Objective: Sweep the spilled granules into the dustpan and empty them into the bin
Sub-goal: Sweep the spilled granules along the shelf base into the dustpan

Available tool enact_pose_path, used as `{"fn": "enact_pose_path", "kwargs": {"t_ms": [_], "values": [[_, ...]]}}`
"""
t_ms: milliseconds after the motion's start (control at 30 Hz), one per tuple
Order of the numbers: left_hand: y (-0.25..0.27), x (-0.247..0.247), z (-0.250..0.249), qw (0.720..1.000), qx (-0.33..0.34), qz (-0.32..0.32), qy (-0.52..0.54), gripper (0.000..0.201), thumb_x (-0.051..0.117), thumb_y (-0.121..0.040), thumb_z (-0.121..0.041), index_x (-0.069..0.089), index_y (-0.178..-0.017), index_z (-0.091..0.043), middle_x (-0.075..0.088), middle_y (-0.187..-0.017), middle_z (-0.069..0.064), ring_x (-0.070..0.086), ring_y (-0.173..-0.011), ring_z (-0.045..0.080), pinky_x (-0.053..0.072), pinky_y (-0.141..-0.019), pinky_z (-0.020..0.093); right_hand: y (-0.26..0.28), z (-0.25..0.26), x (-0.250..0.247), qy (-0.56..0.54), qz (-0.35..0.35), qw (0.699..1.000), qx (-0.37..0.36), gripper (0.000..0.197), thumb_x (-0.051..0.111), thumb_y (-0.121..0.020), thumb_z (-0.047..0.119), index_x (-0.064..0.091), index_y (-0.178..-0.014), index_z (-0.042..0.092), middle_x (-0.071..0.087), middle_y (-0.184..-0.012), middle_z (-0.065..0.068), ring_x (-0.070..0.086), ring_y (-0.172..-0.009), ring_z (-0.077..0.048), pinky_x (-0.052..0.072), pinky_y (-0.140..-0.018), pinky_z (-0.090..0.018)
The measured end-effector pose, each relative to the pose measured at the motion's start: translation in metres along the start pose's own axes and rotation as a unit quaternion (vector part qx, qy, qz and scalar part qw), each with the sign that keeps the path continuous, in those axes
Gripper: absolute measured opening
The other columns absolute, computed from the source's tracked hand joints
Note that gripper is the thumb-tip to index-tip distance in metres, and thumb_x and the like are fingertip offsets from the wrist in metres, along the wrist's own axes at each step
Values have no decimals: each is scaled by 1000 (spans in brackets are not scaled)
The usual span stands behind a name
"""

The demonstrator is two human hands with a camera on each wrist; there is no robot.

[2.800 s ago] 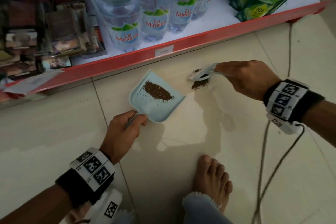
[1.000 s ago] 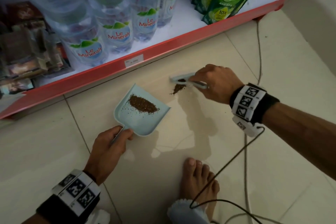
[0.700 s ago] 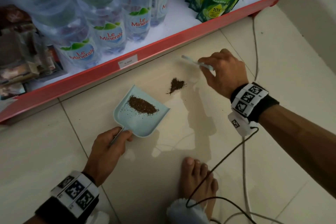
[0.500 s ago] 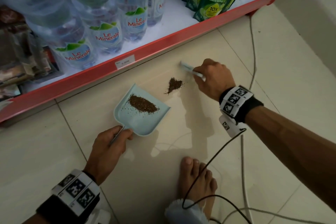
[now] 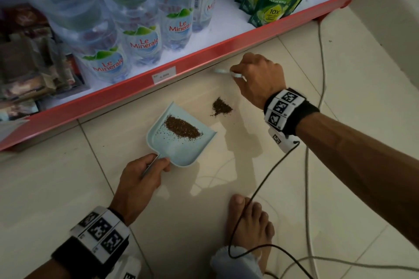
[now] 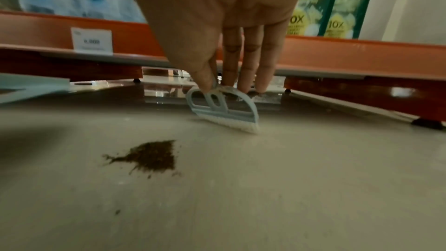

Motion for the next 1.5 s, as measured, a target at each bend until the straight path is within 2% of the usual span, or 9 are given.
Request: {"fn": "enact_pose_path", "kwargs": {"t_ms": [167,300,500,733,867,1000,1167,1300,1500], "values": [[5,-5,1,1000,0,-12,5,29,59,-96,-29,65,-71,-14,38,-50,0,35,-45,11,31,-40,16,26,23,14,-71,109,983,-131,32,47,-101,36,67,-119,20,57,-106,-8,61,-81,-30,47,-64,-34],[6,-10,6,1000,-6,-17,0,29,59,-96,-30,65,-72,-14,39,-50,-1,36,-46,12,32,-41,17,48,21,2,-76,70,981,-166,27,49,-100,35,69,-114,25,60,-102,-1,62,-79,-29,45,-57,-33],[4,-6,7,1000,-3,-5,-19,28,58,-95,-33,65,-73,-18,39,-49,-3,37,-46,11,32,-41,18,32,19,-29,-191,-37,980,-48,25,53,-95,36,73,-106,26,65,-91,2,63,-73,-23,54,-61,-40],[6,-8,9,1000,4,-12,-21,29,59,-94,-35,66,-72,-18,40,-48,-4,37,-46,10,32,-41,18,27,44,10,-335,99,936,44,37,63,-92,30,69,-65,4,67,-64,-4,60,-55,-20,47,-57,-32],[9,-10,10,1000,-2,-14,-16,29,59,-92,-39,65,-72,-19,39,-48,-6,37,-45,10,32,-41,18,28,16,25,-265,103,955,87,35,61,-92,33,70,-73,5,74,-78,-5,62,-63,-20,48,-64,-26],[10,-9,5,1000,0,-8,-17,34,56,-81,-50,65,-71,-19,39,-46,-7,37,-44,10,32,-44,21,26,-19,18,-197,72,970,124,38,59,-91,35,66,-69,5,68,-68,-7,63,-66,-30,45,-67,-28],[7,-3,2,1000,1,-3,-23,35,56,-79,-52,65,-71,-19,38,-47,-7,36,-45,10,31,-45,23,27,-40,4,-351,71,920,159,32,68,-89,32,75,-86,1,74,-79,-10,72,-61,-23,62,-61,-43],[5,2,3,1000,7,7,-27,29,58,-87,-45,65,-72,-20,38,-47,-8,36,-45,11,32,-43,19,11,-41,-7,-258,29,958,124,32,63,-91,37,77,-90,9,74,-87,-10,69,-78,-29,57,-74,-43],[3,7,5,999,12,16,-35,27,58,-94,-36,65,-72,-21,39,-48,-8,37,-46,11,32,-43,19,13,-15,5,-81,48,995,-30,26,51,-99,32,72,-111,23,64,-101,-5,62,-86,-30,52,-66,-38]]}}
Point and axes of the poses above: each hand's wrist, its own y-axis away from the middle knuckle, its own x-axis out of the palm, z = x × y, the point moved 6 cm from there along -y, towards the middle knuckle
